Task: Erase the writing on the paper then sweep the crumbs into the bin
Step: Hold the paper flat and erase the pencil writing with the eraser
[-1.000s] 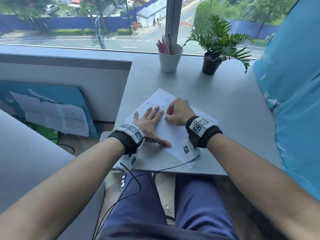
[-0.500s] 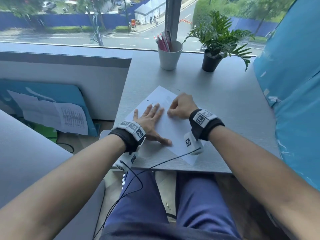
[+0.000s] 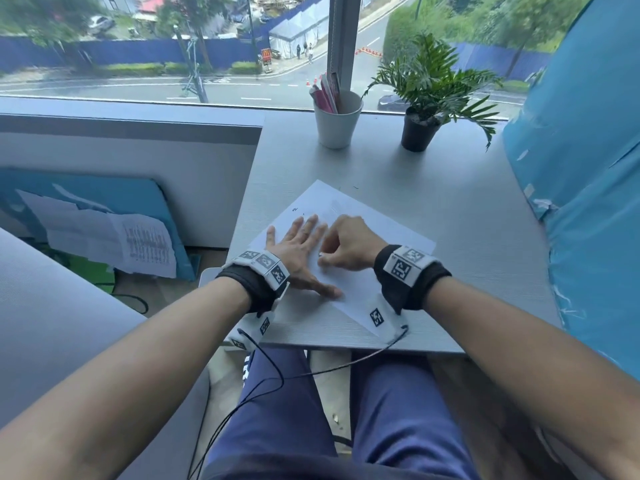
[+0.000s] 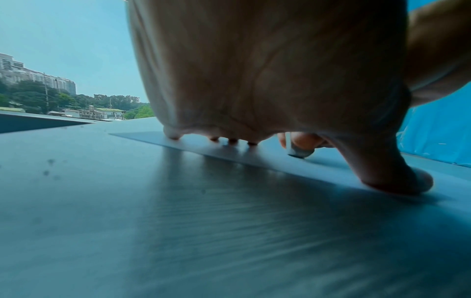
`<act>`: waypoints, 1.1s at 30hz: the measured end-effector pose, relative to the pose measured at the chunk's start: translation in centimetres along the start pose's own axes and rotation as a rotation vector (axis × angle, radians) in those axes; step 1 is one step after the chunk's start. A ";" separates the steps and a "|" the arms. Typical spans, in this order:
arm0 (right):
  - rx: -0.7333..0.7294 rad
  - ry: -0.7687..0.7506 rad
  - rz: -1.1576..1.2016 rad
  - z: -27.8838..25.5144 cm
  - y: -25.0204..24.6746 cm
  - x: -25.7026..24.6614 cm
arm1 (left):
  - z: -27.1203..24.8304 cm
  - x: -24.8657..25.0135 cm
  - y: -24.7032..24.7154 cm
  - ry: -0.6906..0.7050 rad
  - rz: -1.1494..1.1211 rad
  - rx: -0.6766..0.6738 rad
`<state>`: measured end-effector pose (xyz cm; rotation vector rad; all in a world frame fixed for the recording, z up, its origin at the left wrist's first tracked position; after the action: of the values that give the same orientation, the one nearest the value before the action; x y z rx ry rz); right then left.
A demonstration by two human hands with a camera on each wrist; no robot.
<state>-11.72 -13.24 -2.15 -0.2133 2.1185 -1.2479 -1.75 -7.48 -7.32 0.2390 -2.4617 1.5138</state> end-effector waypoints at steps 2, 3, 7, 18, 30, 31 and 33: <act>0.068 0.084 0.046 1.4 -1.9 1.8 | -0.1 0.0 0.1 -0.004 -0.008 0.004; 0.142 0.127 0.076 1.9 -3.0 2.6 | -0.1 0.0 0.1 -0.008 -0.006 0.008; 0.117 0.052 0.006 0.7 -1.5 1.0 | -0.2 0.4 -0.1 0.003 0.001 -0.019; 0.034 0.000 -0.004 -0.5 0.0 0.3 | -0.2 0.5 -0.1 0.005 0.018 -0.029; 0.058 0.110 0.053 0.4 -2.1 1.8 | -0.3 0.6 -0.1 -0.009 0.011 -0.042; 0.133 0.144 0.076 0.9 -3.0 2.5 | -0.3 0.6 -0.1 -0.015 0.012 -0.044; 0.183 0.121 0.047 0.7 -2.8 2.0 | -0.2 0.6 -0.1 -0.019 0.014 -0.052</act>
<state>-13.33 -16.14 -0.97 -0.0081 2.0808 -1.4487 -2.31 -7.31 -6.98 0.2278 -2.5194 1.4573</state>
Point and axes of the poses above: each hand's wrist, its own z-axis towards the middle knuckle, its own y-axis out of the palm, x = y × z, the point moved 6 cm from there along z, towards the middle knuckle, and after that the axes turned 8 degrees about y, right-handed, at the moved point
